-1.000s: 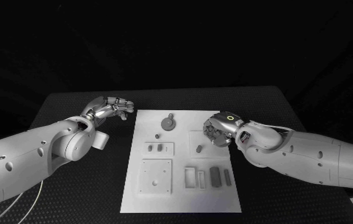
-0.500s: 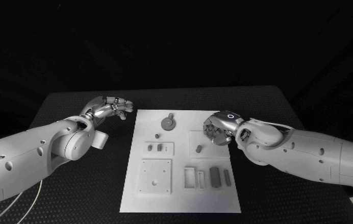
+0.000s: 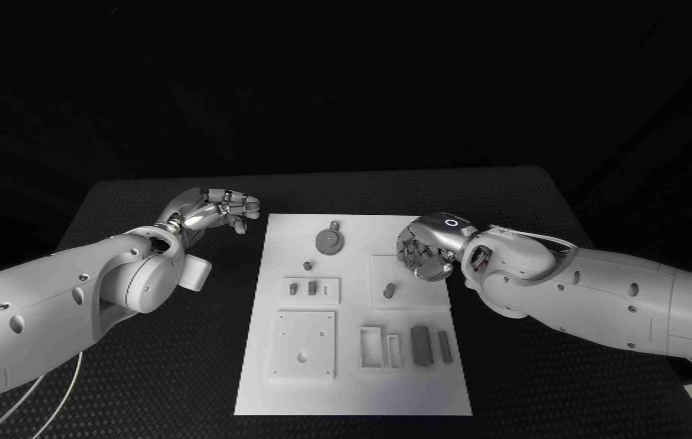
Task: Assemble the parts on the task board
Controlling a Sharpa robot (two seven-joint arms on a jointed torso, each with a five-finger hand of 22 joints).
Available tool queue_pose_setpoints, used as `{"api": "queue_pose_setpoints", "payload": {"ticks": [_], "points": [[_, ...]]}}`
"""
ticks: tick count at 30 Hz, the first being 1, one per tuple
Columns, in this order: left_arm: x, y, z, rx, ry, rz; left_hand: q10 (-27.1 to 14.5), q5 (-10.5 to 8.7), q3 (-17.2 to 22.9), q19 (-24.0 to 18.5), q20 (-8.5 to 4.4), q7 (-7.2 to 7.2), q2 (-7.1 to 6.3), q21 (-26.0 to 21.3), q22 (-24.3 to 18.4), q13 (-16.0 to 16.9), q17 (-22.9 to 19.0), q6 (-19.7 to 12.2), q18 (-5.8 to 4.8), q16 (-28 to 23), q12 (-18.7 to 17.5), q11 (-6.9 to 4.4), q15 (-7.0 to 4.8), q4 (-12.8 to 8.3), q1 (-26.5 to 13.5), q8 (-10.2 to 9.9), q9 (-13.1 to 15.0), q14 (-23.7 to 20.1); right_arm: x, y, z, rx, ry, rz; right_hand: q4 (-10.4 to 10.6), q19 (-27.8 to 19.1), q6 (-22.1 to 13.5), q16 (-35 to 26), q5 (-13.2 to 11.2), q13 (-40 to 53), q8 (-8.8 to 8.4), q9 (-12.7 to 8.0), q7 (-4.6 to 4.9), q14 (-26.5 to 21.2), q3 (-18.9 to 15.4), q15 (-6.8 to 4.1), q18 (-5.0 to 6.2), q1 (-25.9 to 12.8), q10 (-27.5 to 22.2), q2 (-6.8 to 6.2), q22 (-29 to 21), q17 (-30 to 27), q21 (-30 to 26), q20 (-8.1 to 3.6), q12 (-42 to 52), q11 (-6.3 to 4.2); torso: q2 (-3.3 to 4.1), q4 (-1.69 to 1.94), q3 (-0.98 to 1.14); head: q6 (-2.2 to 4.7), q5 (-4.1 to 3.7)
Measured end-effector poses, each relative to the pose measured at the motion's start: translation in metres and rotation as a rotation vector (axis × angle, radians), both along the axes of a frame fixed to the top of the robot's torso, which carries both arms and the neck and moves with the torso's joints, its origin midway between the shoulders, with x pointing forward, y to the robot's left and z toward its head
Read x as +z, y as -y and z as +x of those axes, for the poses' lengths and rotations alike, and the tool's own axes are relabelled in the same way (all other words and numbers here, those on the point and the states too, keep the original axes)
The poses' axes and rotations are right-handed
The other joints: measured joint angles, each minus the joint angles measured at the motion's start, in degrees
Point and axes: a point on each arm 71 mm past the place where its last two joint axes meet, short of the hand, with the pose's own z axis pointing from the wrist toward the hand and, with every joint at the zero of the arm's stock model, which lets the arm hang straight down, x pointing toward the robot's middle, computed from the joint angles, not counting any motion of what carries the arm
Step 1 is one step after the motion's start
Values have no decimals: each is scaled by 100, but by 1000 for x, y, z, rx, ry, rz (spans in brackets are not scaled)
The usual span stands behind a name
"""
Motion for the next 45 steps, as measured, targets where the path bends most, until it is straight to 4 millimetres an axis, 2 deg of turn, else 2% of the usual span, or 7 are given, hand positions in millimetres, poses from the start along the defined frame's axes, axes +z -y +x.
{"api": "queue_pose_setpoints", "payload": {"ticks": [9, 17, 29, 32, 39, 41, 45], "points": [[0, -2, 0, 4, -1, 2, 0, 0, 0, 0, 0, 0, 0, 0, 0, 0, 0, 0, 0, 0, 0, 0, 0, 0, 0, 0, 0, 0, 6, 5, -1, -2, -25, 11, -19, 0, -1, -26, 66, 24, -12, 3, 1, 1, -19, -1, 2, -29, 0, 30, 5, 32, 0, 1, -25, 0, 0, 1, 2, -19, 16], [0, -1, 0, 3, -2, 2, 0, 0, 0, 0, 0, 0, 0, -22, 0, 0, 4, 0, -1, 0, 0, 0, 0, 0, 0, 0, -5, 0, 26, 8, 3, -12, -22, 45, -56, -1, -2, -61, 155, 54, -17, -1, 1, 22, -56, -20, 6, -59, 0, 59, 17, 63, 0, 1, -58, 0, 0, 1, 1, -19, 32], [-1, -3, 1, 9, -2, 5, -19, 0, 0, -1, 0, 4, 0, -22, 0, -1, 4, -36, -1, -22, 0, -20, 0, 0, 0, 0, -5, 0, 29, 8, 5, -33, -77, 136, -111, -9, -3, -112, 266, 97, -30, 14, 2, 27, -112, -14, 9, -90, -1, 90, 17, 109, -1, 9, -130, 0, -1, 0, 2, -20, 32], [-1, -4, 2, 10, -2, 5, -19, 0, 0, 0, 0, 4, 0, -22, 0, -1, 4, -36, -1, -22, 0, -20, 0, 0, 0, 0, -4, 0, 30, 1, 4, -22, -87, 163, -118, -9, -4, -112, 300, 103, -30, 15, 2, 30, -118, -12, 10, -90, 0, 90, 21, 118, -1, 9, -131, 0, -1, 0, 2, -6, 54], [-1, -2, 2, 9, -2, 5, -20, 0, 0, 0, 0, 4, 0, -22, 0, -1, 8, -36, -1, -22, 0, -19, 0, 0, 0, 0, -9, 0, 35, -30, 2, 41, -96, 220, -148, -10, -4, -138, 374, 122, -33, 15, 2, 30, -168, -11, 11, -121, -1, 121, 26, 138, -1, 9, -169, 0, -4, 9, -5, 7, 154], [-1, -3, 3, 12, -2, 6, -34, 0, 0, -1, 0, 4, 0, -22, 0, -1, 9, -36, -1, -22, 0, -7, 0, 0, 0, 0, -9, 0, 36, -41, 1, 66, -100, 232, -141, -10, -4, -147, 377, 123, -34, 15, 2, 30, -175, -11, 11, -129, -1, 129, 26, 139, -1, 10, -169, 0, -4, 14, -10, 9, 194], [-1, -3, 4, 15, -1, 7, -42, 0, 0, -1, 0, 4, 0, -22, 0, -1, 8, -36, -1, -22, 0, 1, 0, 0, 0, 0, -10, 0, 38, -62, -2, 112, -102, 251, -156, -10, -5, -147, 381, 132, -49, 25, 2, 31, -191, -10, 17, -135, 19, 135, 26, 148, -2, 10, -169, 21, -5, 17, -15, 17, 325]]}}
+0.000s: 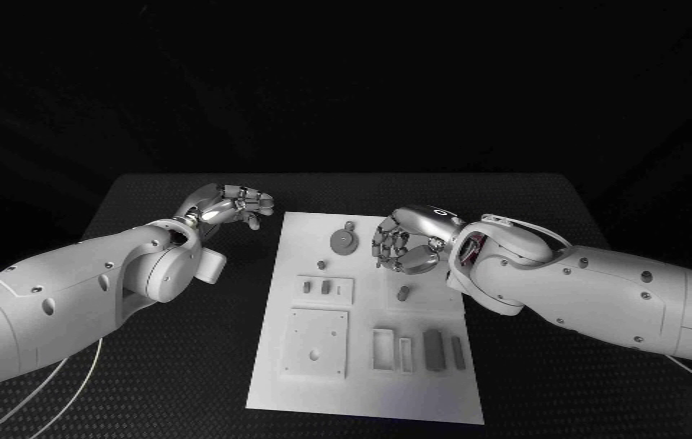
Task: Assemble the parts on the task board
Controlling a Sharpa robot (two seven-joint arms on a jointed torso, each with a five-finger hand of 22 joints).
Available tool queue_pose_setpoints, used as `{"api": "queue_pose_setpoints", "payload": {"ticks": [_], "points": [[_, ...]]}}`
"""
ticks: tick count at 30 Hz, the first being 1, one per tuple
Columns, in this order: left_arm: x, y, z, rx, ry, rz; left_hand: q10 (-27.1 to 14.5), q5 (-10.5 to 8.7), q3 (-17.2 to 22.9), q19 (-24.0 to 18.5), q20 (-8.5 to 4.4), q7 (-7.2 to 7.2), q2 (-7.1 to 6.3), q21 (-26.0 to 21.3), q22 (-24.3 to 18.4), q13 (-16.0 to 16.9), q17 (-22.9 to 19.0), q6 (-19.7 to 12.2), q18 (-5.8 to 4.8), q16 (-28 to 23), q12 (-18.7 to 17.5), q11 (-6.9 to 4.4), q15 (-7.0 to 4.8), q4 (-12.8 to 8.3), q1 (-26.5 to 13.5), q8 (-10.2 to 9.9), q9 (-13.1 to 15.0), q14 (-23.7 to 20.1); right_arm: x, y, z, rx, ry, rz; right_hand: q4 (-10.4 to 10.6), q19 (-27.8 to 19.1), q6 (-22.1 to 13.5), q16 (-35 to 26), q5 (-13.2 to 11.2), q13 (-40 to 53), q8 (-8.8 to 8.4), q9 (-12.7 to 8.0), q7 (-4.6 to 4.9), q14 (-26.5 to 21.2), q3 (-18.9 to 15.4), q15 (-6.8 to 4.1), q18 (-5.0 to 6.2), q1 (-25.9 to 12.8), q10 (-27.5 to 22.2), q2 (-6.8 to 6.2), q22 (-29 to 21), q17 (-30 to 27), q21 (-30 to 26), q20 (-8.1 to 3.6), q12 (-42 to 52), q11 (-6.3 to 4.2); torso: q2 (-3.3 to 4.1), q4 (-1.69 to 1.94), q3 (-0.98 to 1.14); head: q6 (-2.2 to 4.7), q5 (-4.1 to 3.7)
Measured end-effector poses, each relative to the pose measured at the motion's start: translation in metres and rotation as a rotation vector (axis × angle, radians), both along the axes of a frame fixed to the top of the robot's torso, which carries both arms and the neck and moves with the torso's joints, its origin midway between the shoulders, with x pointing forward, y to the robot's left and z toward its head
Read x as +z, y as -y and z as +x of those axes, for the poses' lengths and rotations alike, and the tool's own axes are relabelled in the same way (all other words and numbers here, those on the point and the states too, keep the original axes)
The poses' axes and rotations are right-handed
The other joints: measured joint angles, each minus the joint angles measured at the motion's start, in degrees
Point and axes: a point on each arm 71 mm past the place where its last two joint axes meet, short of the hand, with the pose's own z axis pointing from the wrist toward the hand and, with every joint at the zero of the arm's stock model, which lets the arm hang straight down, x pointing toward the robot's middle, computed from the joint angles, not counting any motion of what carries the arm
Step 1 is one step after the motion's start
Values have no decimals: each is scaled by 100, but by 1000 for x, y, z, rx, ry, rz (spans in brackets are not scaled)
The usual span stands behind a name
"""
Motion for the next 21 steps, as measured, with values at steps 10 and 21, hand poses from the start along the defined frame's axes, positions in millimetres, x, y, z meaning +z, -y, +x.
{"api": "queue_pose_setpoints", "payload": {"ticks": [10, 21], "points": [[0, 10, 1, -14, 0, -6, 0, 0, 0, 0, 0, 0, 0, 0, 0, 0, 0, 0, 0, 0, 0, 0, 0, 0, 0, 0, 0, 0, 1, -36, -3, 77, 30, 17, 1, 0, -16, -12, 18, 11, -1, 6, -3, 1, -18, 1, 7, 0, 0, 0, -1, 19, 0, 0, -22, 0, 0, 15, -24, -21, 163], [0, 18, 2, -23, 2, -9, 0, 0, 0, 0, 0, 0, 0, 0, 0, 0, 5, 0, 0, 0, 0, 0, 0, 0, 0, 0, 1, 0, -23, -71, -23, 175, 37, -7, 0, -1, -17, -29, 18, 25, -2, 3, -2, 9, -32, 9, 4, 1, 0, -1, 7, 30, -1, 1, -44, 0, -3, 15, -18, -97, 433]]}}
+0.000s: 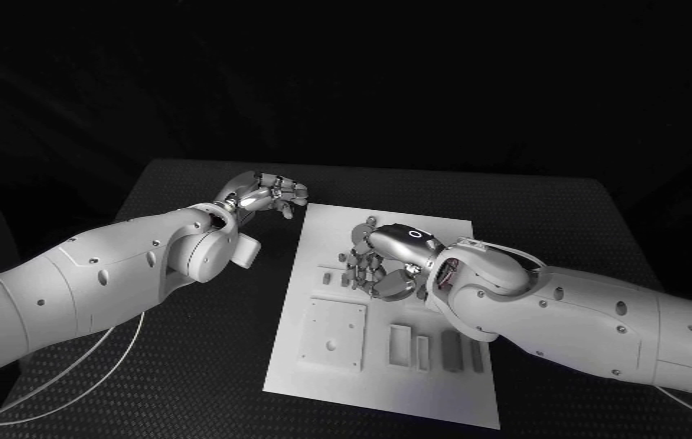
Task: Assemble the parts on the task board
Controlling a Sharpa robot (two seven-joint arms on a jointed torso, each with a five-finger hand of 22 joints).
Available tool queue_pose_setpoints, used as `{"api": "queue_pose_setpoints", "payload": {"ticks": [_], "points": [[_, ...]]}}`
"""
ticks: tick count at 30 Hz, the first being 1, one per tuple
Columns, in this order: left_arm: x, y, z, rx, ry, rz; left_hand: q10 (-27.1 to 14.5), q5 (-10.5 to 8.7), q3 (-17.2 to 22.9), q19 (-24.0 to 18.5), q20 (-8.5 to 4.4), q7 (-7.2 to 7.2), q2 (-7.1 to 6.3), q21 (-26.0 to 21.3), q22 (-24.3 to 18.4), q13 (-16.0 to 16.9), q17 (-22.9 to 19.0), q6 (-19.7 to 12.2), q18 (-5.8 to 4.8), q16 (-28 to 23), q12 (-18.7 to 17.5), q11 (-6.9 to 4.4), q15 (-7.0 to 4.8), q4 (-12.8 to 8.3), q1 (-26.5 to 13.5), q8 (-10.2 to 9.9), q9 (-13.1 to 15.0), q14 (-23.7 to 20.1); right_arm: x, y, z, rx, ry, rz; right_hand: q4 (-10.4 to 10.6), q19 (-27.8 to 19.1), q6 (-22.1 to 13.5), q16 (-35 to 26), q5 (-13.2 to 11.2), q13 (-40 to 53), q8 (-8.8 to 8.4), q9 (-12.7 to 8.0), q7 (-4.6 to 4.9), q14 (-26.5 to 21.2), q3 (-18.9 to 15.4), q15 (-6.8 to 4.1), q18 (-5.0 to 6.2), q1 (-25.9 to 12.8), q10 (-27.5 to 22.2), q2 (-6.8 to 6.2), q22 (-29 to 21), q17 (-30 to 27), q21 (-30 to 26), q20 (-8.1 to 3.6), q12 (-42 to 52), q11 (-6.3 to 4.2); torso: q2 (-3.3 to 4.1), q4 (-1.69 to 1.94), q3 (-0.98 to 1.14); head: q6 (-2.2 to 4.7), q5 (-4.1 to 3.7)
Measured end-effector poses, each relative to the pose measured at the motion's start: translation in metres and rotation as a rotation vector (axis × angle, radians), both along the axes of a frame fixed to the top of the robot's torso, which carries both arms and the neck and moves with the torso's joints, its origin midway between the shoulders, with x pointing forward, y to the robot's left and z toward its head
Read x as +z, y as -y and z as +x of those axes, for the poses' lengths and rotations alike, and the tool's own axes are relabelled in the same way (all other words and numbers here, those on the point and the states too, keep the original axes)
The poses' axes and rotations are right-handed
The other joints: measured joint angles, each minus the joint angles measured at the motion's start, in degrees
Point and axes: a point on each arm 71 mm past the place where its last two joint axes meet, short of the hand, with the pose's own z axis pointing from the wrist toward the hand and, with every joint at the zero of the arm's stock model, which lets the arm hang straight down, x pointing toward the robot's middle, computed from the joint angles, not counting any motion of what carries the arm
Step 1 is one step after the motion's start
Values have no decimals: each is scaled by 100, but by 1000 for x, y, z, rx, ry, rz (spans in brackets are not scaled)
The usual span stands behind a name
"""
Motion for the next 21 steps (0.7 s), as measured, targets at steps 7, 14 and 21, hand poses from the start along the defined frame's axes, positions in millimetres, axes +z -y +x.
{"api": "queue_pose_setpoints", "payload": {"ticks": [7, 14, 21], "points": [[0, 2, 0, 0, 1, 0, 0, 0, 0, 0, 0, 0, 0, -22, 0, 0, 0, 0, 0, 0, 0, 0, 0, 0, 0, 0, 0, 0, -12, -7, -8, 34, 18, -34, 0, 0, 0, 0, 0, 6, -15, 4, 0, 0, 0, 0, -19, 0, 0, 0, 0, 2, 0, 0, 0, 0, 4, -2, 3, -52, 94], [0, 1, 0, 2, 1, 0, 0, 0, 0, 0, 0, 0, 0, -22, 0, 0, -1, 0, 0, -22, 0, 0, 0, 0, 0, 0, 1, 0, -23, -10, -15, 57, 22, -55, -1, 0, -1, 0, 0, 13, -16, 8, 0, 0, 0, 0, -24, 1, 0, -1, 0, 6, 0, 1, 0, 0, 7, -3, 3, -110, 159], [0, -1, 1, 6, 1, 2, 0, 0, 0, 0, 0, 0, 0, -22, 0, 0, 4, 0, 0, -22, 0, -1, 0, 0, 0, 0, -5, 0, -32, -12, -21, 73, 24, -72, -1, -1, -1, 0, 0, 13, -17, 8, 0, 1, 0, 1, -28, 1, 0, -1, 0, 11, 0, 1, 0, 0, 7, -16, 10, -153, 203]]}}
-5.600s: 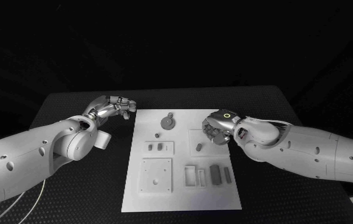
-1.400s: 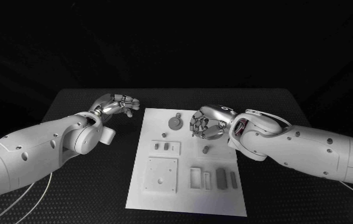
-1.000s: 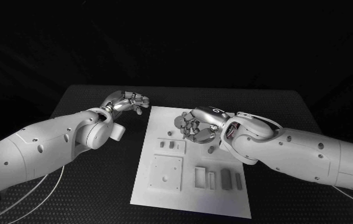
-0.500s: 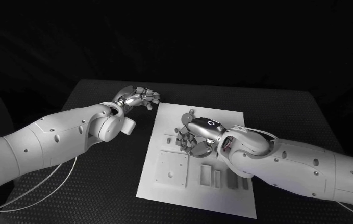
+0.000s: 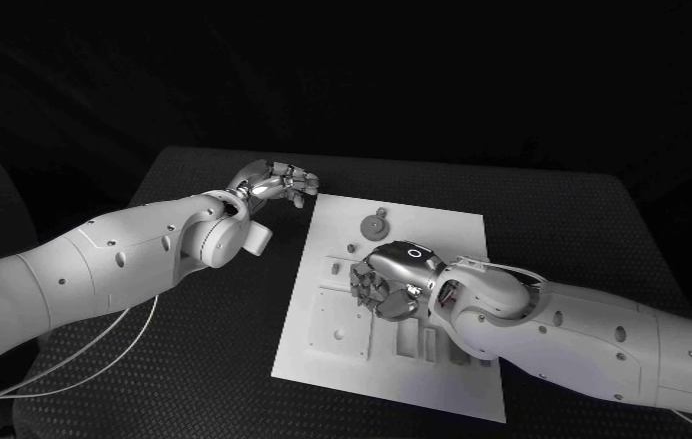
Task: Assemble the parts on the task board
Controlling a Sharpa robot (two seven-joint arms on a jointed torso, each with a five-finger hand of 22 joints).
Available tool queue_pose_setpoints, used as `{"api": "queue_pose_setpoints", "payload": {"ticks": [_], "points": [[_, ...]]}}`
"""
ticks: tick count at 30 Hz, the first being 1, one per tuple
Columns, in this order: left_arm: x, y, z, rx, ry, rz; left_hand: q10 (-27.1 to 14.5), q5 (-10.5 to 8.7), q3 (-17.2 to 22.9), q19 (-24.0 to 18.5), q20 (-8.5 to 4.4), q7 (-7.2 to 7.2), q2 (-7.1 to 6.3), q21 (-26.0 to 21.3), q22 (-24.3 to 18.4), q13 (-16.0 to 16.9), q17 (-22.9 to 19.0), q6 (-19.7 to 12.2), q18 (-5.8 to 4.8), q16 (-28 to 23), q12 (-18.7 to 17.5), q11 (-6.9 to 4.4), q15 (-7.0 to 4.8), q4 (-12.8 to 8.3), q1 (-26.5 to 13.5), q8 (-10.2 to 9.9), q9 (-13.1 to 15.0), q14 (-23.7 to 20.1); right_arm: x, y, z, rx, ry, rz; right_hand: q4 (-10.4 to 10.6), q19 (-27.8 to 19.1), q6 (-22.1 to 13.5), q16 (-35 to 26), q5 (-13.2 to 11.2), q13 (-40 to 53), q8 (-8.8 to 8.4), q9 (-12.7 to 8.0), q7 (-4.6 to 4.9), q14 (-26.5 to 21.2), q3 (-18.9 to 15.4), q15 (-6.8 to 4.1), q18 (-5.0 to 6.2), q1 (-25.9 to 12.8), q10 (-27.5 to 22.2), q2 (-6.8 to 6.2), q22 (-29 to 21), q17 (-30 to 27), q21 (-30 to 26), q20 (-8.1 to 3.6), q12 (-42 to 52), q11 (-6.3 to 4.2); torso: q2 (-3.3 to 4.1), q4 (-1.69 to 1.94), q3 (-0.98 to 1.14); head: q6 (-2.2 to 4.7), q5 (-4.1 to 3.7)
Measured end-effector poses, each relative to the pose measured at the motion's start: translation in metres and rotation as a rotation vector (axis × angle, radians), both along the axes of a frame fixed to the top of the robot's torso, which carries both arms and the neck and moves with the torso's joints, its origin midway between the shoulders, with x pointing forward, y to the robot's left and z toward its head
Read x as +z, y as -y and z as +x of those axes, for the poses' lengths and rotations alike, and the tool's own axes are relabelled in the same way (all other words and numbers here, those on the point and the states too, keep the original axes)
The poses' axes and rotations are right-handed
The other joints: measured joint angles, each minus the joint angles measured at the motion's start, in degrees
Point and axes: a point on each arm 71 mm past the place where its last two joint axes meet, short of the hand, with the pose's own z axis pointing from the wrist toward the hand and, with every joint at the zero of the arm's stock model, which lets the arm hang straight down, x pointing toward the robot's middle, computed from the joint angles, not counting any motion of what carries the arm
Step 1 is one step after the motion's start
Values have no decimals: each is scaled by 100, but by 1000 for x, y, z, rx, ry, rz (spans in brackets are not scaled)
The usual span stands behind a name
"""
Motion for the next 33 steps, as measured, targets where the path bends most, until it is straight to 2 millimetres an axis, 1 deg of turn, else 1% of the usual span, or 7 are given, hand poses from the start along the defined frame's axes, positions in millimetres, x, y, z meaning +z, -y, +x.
{"api": "queue_pose_setpoints", "payload": {"ticks": [8, 13, 20, 21, 29, 33], "points": [[0, 0, 0, 1, 0, 1, 0, 0, 0, 0, 0, 0, 0, 0, 0, 0, 0, 0, 0, 0, 0, 0, 0, 0, 0, 0, 0, 0, -4, -3, -3, 12, 5, -8, 0, 0, 0, 0, 0, 8, -16, 6, 0, 0, 0, 0, -4, 0, 21, 0, -1, 0, 0, 0, 0, -21, 0, 6, 0, -22, 17], [0, -1, 0, 2, -1, 1, 0, 0, 0, 0, 0, 1, 0, 0, 0, 0, -1, -1, 0, 0, 0, 0, 0, 0, 0, 0, 0, 0, -10, -4, -7, 18, -2, -13, 0, 0, 0, -4, 0, 10, -20, 6, 0, 0, 0, 1, -6, 0, 21, 0, -1, 5, 0, 0, -22, -21, 0, 5, -3, -32, -1], [0, -1, 0, 2, -1, 1, 0, 0, 0, 0, 0, 21, 0, 0, 0, 0, 5, -21, 0, 0, 0, 0, 0, 0, 0, 0, 0, 0, -11, -5, -7, 20, 0, -17, 0, -1, -1, -22, 0, 13, -28, 6, 0, 13, 0, -10, -13, 0, 21, 0, -3, 6, 0, 1, -22, -21, -1, 2, -3, -49, -15], [0, -1, 0, 2, -1, 1, 0, 0, 0, 0, 0, 21, 0, 0, 0, 0, 5, -21, 0, 0, 0, 0, 0, 0, 0, 0, 1, 0, -11, -5, -7, 20, 0, -18, 0, -1, -1, -23, 0, 13, -28, 6, 0, 20, 0, -16, -36, 0, 21, 0, -3, 6, 0, 1, -22, -21, -1, 2, -3, -51, -18], [0, -1, 1, 3, -2, 2, 0, 0, 0, 0, 0, 21, 0, 0, 0, 0, 4, -21, 0, 0, 0, 0, 0, 0, 0, 0, -5, 0, -12, -4, -6, 19, 2, -23, 0, -1, -1, -23, 0, 21, -10, 9, 0, 28, 0, -8, 33, 0, 21, 0, -4, 13, 0, 1, -23, -21, -2, 3, -4, -79, -38], [0, -1, 1, 4, -2, 2, 0, 0, 0, 0, 0, 21, 0, 0, 0, 0, 4, -21, 0, 0, 0, -1, 0, 0, 0, 0, -5, 0, -12, -4, -6, 21, 3, -25, 0, -1, -1, -23, 0, 21, -9, 12, 0, 28, 0, -8, 39, 0, 20, 0, -4, 13, 0, 1, -23, -21, -2, 3, -4, -79, -43]]}}
